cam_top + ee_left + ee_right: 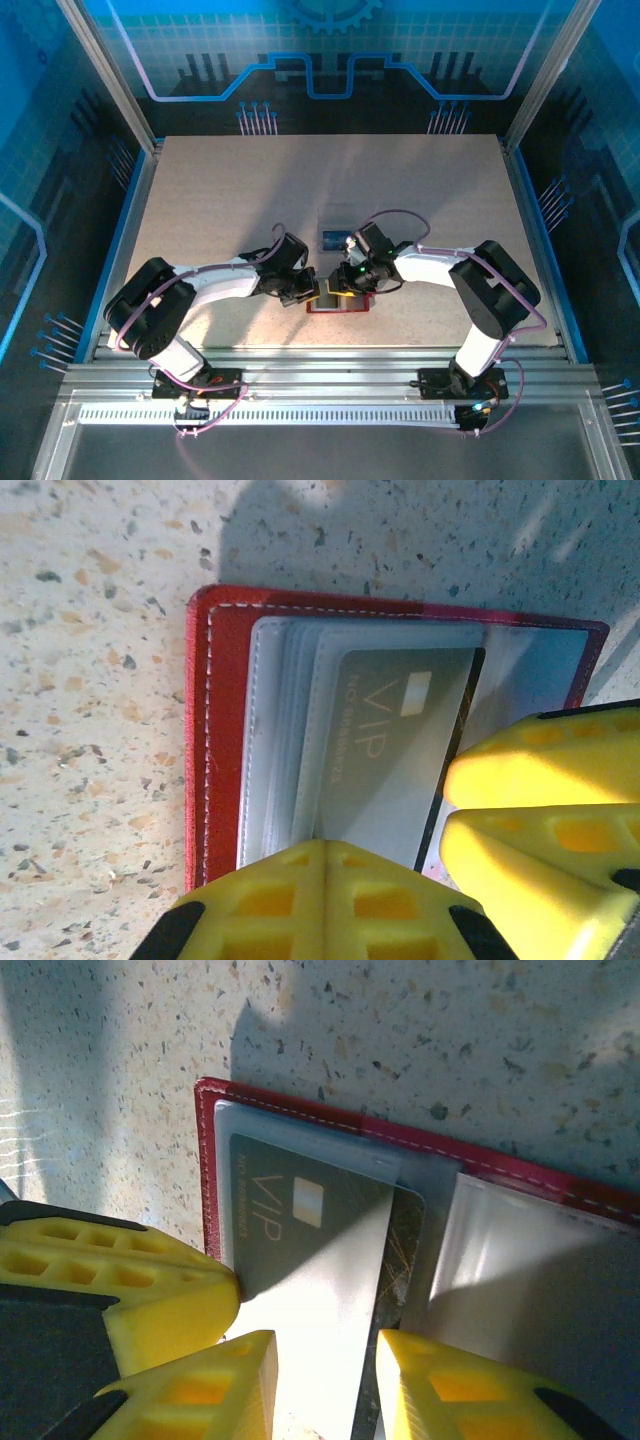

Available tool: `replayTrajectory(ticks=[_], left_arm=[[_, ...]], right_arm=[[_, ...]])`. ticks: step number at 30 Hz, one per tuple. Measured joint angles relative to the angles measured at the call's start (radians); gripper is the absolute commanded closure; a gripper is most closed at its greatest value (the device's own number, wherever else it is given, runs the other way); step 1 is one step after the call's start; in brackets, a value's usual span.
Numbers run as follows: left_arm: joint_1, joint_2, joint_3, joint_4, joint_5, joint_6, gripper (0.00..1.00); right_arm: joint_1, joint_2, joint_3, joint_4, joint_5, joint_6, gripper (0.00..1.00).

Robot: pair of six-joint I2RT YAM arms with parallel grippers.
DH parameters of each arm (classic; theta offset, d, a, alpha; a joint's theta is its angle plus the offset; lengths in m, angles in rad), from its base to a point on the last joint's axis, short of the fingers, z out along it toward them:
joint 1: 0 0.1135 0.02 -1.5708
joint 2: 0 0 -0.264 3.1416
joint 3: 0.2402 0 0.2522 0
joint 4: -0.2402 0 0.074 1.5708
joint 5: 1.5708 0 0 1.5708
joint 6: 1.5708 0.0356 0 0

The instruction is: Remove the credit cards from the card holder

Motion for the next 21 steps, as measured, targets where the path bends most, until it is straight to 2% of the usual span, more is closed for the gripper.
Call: replayTrajectory(ticks=[21], left_arm=[[0.0,0.0,0.014,-0.044,-0.016,0.008,0.97]], right_arm=[[0.001,-0.054,0.008,-0.053,0.03,-0.013,0.65]])
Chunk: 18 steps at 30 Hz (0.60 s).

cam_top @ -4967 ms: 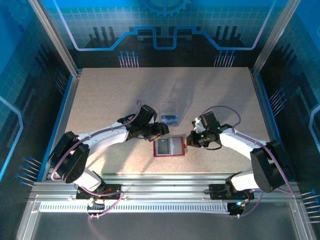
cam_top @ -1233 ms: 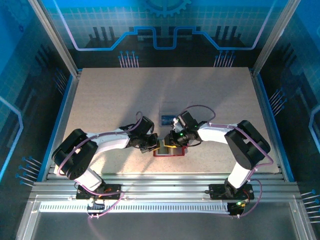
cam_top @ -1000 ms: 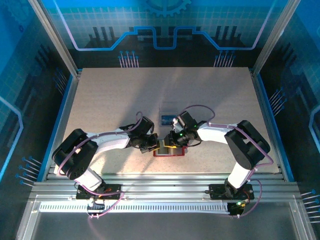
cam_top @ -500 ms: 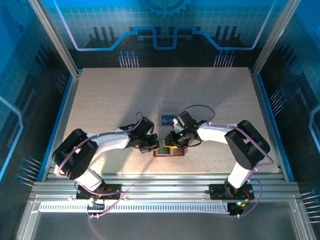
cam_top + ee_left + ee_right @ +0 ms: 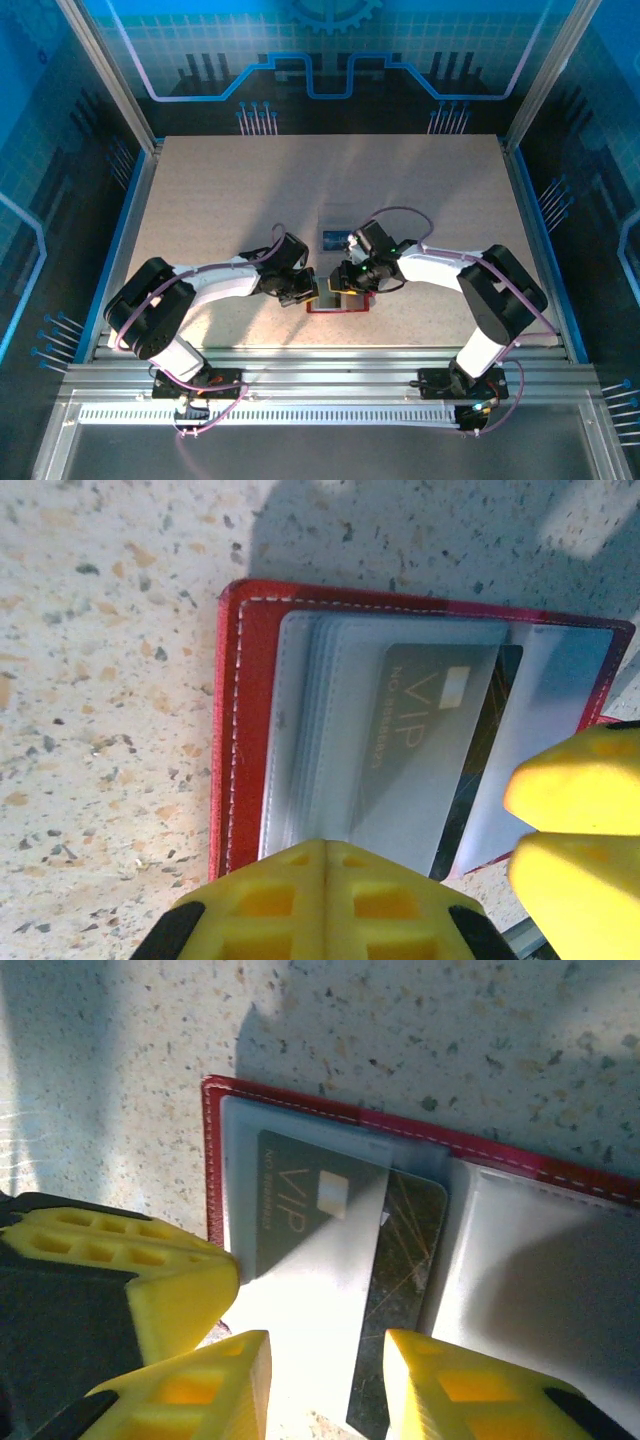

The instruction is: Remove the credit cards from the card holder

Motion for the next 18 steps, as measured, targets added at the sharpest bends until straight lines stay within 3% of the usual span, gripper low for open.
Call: replayTrajectory(ticks=[18], left_arm=[[0.0,0.021,0.035,-0.02,-0.011,0.022,1.0]], right_arm=[[-0.017,-0.021,-0.031,0.016,-0.005,-0.005,0.65]])
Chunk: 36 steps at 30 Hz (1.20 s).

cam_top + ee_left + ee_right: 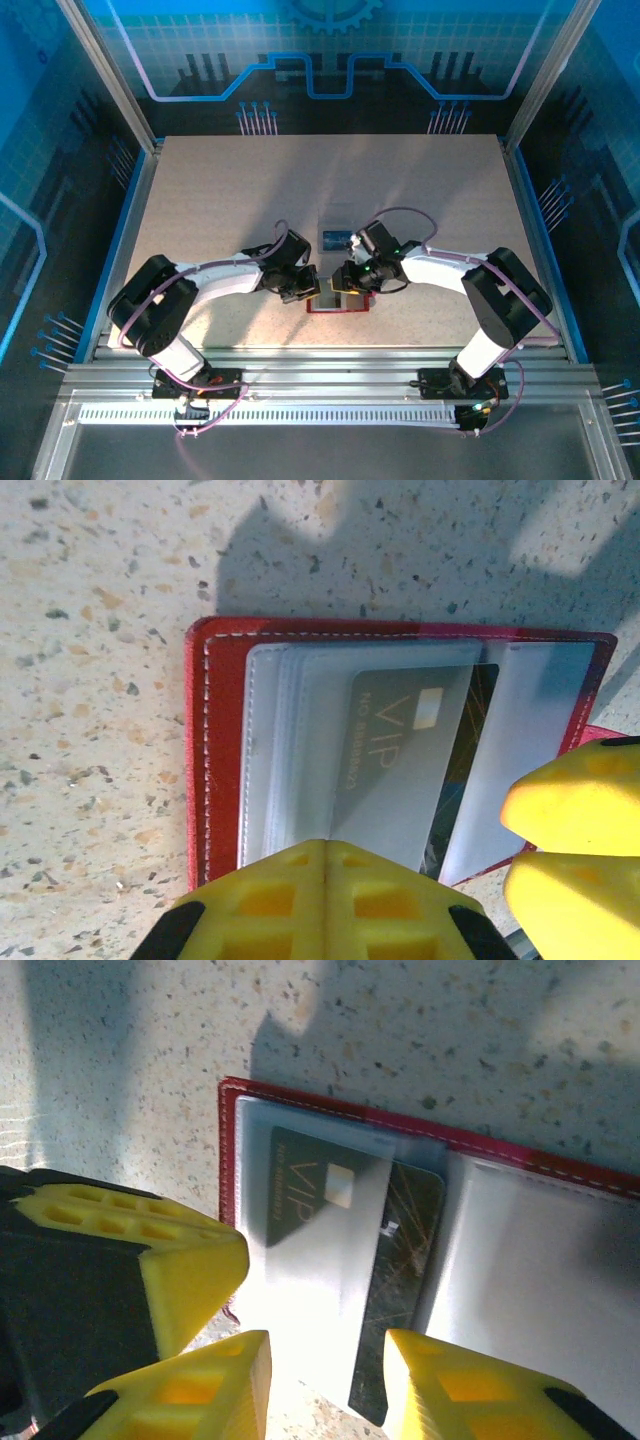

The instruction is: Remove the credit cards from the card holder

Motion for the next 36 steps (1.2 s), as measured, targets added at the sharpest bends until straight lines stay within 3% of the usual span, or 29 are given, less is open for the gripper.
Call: replayTrajectory(ticks=[36], left_arm=[[0.0,0.014,0.0,-0.002,-0.008,0.0,1.0]], right_arm=[[-0.038,0.041,-0.085,0.165,-0.086,0.061,0.73]])
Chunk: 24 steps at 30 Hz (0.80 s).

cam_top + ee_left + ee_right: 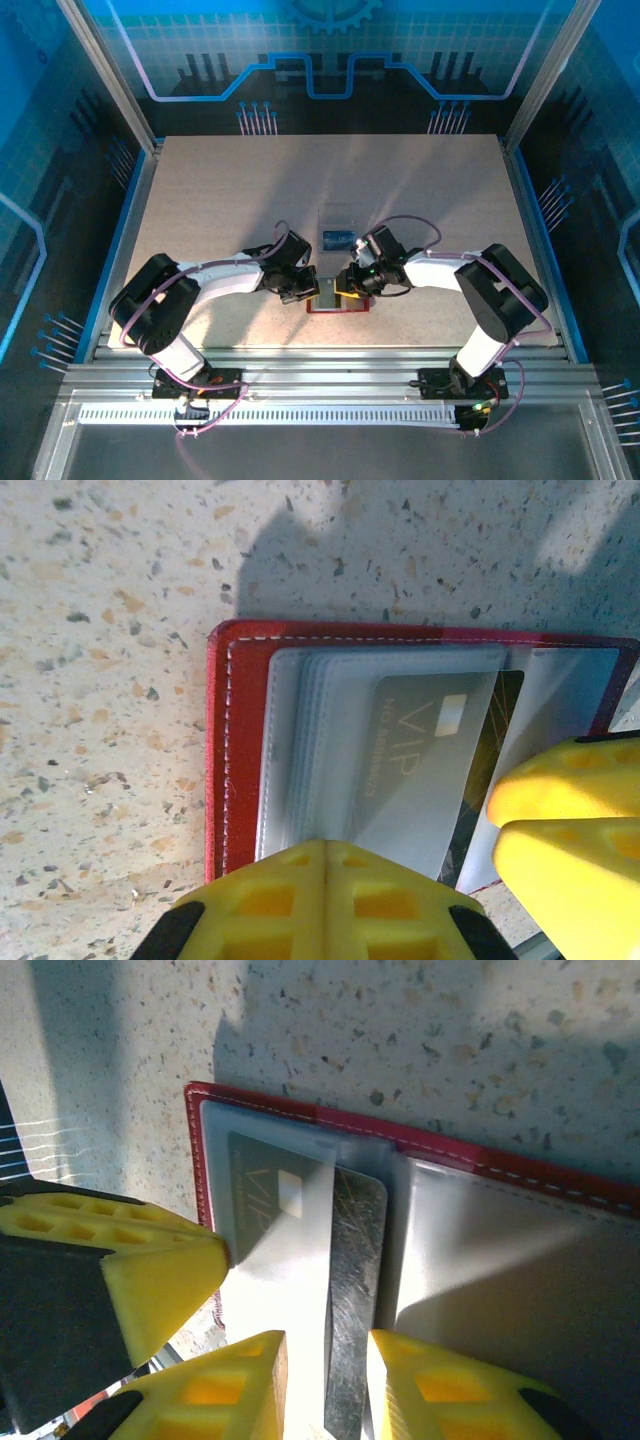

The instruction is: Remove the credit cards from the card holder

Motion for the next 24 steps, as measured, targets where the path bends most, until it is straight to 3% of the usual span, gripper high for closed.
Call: replayTrajectory(ticks=[13,24], left_arm=[[0.0,0.002,0.0,0.002,0.0,0.0,1.0],[0.0,0.003,0.001,0.002,0.001,0.0,1.0]], right_arm=[[-0.008,0.015,-0.028,0.06,-0.024,0.021,0.75],[-0.04,0.028,-0.092,0.2,-0.094,0.077,0.82]])
